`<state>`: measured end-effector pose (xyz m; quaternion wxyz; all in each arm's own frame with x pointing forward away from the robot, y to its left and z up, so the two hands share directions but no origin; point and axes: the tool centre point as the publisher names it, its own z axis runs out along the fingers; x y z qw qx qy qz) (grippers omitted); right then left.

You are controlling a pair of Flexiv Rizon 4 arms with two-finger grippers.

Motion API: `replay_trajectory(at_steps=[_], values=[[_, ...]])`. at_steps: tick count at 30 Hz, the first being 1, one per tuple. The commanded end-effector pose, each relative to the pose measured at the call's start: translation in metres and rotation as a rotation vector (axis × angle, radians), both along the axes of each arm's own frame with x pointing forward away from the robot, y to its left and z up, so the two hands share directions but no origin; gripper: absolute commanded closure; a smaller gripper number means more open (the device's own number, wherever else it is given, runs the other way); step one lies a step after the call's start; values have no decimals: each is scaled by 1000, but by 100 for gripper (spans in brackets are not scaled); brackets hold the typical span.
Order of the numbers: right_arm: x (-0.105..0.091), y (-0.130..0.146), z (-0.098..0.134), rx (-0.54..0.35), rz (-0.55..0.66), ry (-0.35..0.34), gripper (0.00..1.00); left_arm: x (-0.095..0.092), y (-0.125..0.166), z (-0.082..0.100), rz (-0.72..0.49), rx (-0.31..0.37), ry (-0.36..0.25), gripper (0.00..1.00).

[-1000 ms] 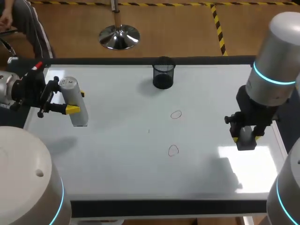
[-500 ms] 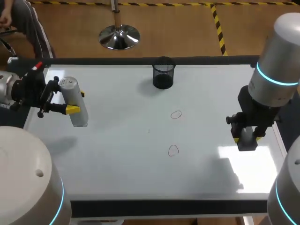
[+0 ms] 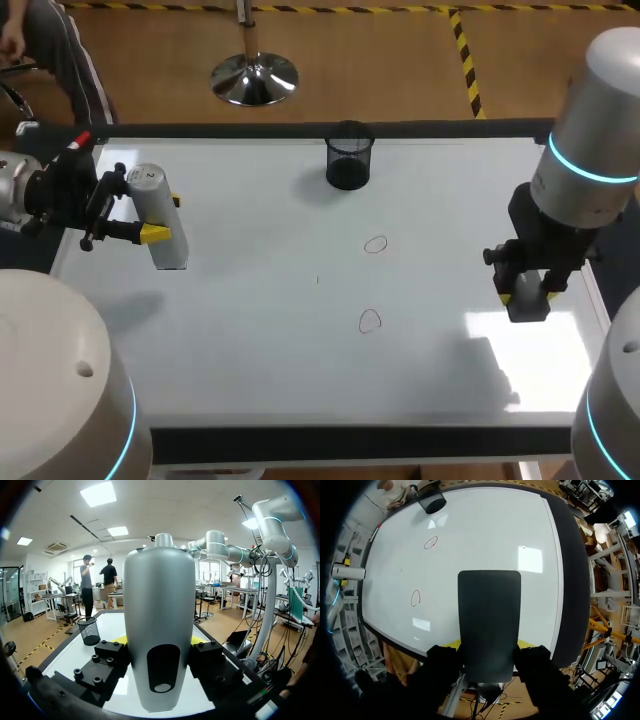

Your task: Pick up the inspection probe, press it on each red-marked spot on the whiteboard one by one, put down the probe, pick up the eraser, and wipe off all the red marks.

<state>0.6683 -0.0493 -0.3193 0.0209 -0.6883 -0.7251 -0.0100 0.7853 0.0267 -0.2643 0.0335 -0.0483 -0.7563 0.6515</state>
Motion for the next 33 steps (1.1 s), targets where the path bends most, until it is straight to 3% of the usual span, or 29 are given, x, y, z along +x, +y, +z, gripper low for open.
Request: replay_trajectory(at_steps=[1,13,33], values=[[0,-1,0,3,1,-1,100,-2,0,1,7,1,2,100],[0,-1,0,3,1,-1,100,-20,-23,7,41,27,30,100],[0,-1,0,3,1,-1,100,-25,-66,1,37,27,25,100]])
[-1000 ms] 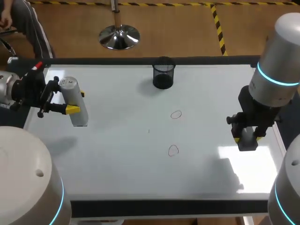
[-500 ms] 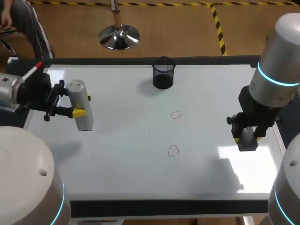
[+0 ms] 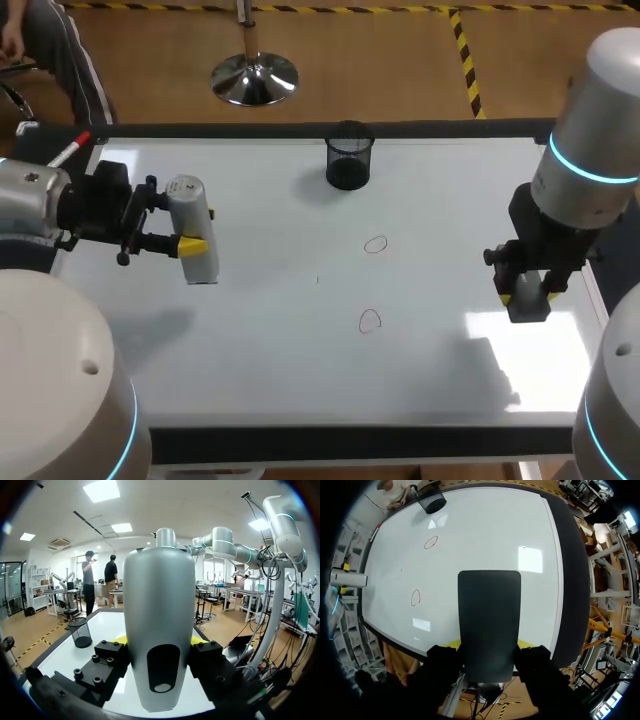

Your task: Pick up the inspection probe, press it on each red-marked spot on the whiteboard one by one, put down the probe, pick up the eraser, and wipe off all the red marks.

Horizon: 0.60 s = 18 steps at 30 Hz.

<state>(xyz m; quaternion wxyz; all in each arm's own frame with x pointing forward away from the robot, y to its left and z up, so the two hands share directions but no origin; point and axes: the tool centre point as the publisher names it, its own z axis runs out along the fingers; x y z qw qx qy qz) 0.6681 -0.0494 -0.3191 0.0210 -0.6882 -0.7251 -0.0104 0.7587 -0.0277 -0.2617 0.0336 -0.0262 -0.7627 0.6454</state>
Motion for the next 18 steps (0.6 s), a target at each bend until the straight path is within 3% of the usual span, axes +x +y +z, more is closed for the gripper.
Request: replay_trajectory(at_steps=[1,18], values=[[0,-1,0,2,1,-1,100,1,-15,-2,2,9,-3,100],[0,-1,0,2,1,-1,100,-19,-64,-14,-12,-10,12,100]])
